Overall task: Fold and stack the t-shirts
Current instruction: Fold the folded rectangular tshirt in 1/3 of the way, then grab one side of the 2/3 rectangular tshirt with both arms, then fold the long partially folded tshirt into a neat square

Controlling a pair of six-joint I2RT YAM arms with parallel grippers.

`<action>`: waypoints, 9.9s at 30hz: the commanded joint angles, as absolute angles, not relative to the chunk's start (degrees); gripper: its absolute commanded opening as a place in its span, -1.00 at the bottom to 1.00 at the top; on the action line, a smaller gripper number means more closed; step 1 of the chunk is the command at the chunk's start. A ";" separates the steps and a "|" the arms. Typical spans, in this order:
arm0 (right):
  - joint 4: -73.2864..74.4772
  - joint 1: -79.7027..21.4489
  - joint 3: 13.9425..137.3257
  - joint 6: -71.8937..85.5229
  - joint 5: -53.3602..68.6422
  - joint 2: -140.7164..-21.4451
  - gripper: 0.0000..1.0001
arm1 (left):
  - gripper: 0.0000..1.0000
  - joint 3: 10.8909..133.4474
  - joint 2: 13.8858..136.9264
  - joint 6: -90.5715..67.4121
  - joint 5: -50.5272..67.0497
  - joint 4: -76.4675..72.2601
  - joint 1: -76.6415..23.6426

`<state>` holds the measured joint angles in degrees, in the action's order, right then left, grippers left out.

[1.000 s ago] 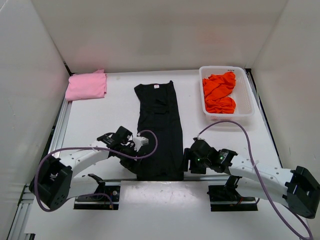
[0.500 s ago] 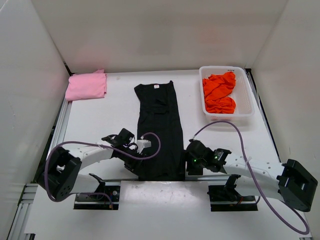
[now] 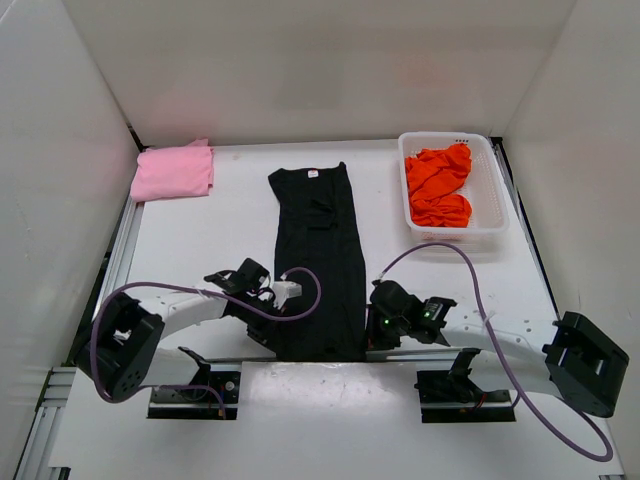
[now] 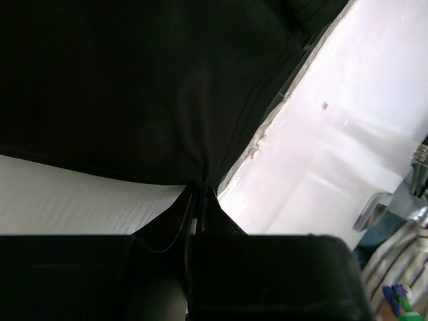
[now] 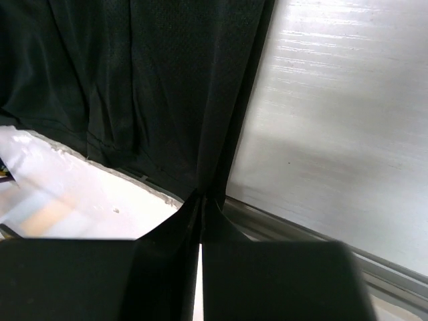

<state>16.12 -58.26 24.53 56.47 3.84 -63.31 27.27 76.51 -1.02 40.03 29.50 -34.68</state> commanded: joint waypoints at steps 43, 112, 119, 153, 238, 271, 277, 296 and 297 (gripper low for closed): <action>30.75 -22.94 84.88 24.52 20.92 -106.78 -1.00 | -0.79 76.98 101.23 0.00 24.16 42.54 -14.78; 27.33 -36.39 98.43 40.77 1.68 -128.40 -0.99 | 0.38 68.20 108.46 0.00 16.70 43.33 -21.27; 29.27 -34.37 107.57 42.71 -0.96 -132.19 -0.99 | 0.38 67.68 108.46 0.00 16.70 43.33 -21.27; 30.34 -27.35 70.32 38.58 8.25 -105.99 0.35 | 0.41 73.13 111.17 0.00 25.93 45.00 -19.42; 41.84 -34.73 71.53 36.74 15.64 -81.20 -0.99 | -0.79 87.27 89.19 0.00 21.70 75.25 -14.68; 34.64 -25.31 99.22 44.56 17.95 -118.64 -0.31 | -0.18 89.74 112.92 0.00 25.06 56.70 -5.19; 28.83 -25.92 100.21 38.86 10.11 -115.07 0.04 | 0.22 96.92 116.46 0.00 23.12 56.16 -2.47; 34.98 -34.10 87.89 32.43 12.30 -111.26 -1.00 | -0.37 84.81 108.80 0.00 17.15 51.42 -14.68; 34.98 -34.10 87.02 32.43 11.70 -111.27 -1.00 | -0.37 84.81 110.64 0.00 16.27 50.89 -14.68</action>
<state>32.77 -33.80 88.18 33.63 11.27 -110.80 86.02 107.63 -0.03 17.58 50.54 -15.79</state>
